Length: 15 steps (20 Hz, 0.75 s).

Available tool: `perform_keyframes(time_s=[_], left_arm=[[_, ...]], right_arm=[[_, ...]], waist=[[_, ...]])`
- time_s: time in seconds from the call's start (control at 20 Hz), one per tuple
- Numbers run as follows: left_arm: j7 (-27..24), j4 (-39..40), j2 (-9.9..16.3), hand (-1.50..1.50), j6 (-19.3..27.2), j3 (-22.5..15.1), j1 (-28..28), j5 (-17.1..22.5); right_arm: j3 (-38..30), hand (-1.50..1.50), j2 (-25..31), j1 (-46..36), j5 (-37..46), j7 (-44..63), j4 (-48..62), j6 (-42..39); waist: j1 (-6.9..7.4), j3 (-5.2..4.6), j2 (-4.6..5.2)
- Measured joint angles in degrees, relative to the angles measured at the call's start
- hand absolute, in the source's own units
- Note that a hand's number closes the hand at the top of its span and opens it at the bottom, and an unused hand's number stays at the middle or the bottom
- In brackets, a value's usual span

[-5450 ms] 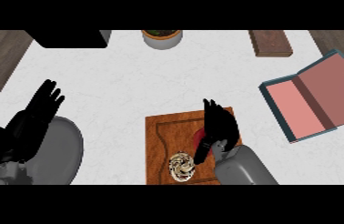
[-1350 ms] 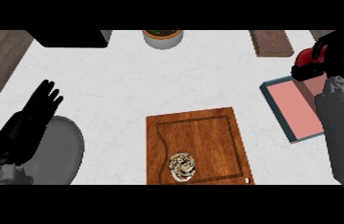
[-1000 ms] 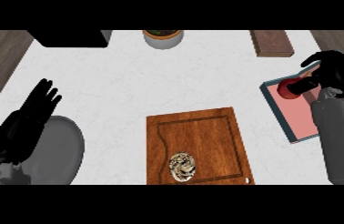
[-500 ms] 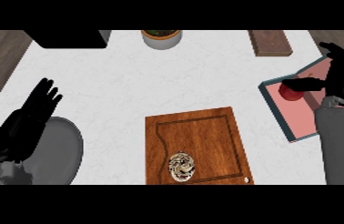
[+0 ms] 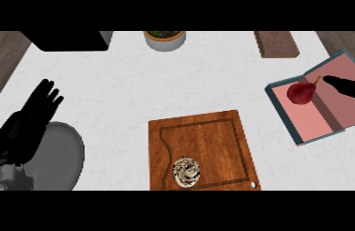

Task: Pick the pear from the cutting board and place it in the cardboard box

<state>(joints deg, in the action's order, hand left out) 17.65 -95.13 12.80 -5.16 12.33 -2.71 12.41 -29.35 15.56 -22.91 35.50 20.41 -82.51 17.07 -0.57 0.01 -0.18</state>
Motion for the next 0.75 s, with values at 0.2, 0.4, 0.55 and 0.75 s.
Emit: perform_keyframes(time_s=[0.2,0.4,0.55,0.75], left_arm=[[-0.3,-0.2,-0.6,0.00,-0.1,-0.2,0.3,-0.1],[0.2,-0.9,-0.7,0.00,0.0,-0.5,0.6,-0.5],[-0.2,-0.6,-0.4,0.00,-0.9,0.2,1.0,0.0],[-1.5,0.6,-0.4,0.00,-1.7,0.6,0.9,-0.2]], right_arm=[[-4.4,-1.50,1.2,5.3,-7.2,-1.9,-4.6,-1.9],[-8.8,-1.50,3.7,11.5,-15.0,-4.0,-8.7,-7.3],[-11.7,-1.50,4.7,15.9,-19.8,-6.6,-10.4,-10.6],[-13.6,-1.50,7.3,17.9,-23.1,-8.5,-9.2,-13.0]], waist=[[0.01,0.01,0.02],[-0.01,0.00,0.02],[0.08,-0.03,0.04],[0.29,-0.01,0.10]])
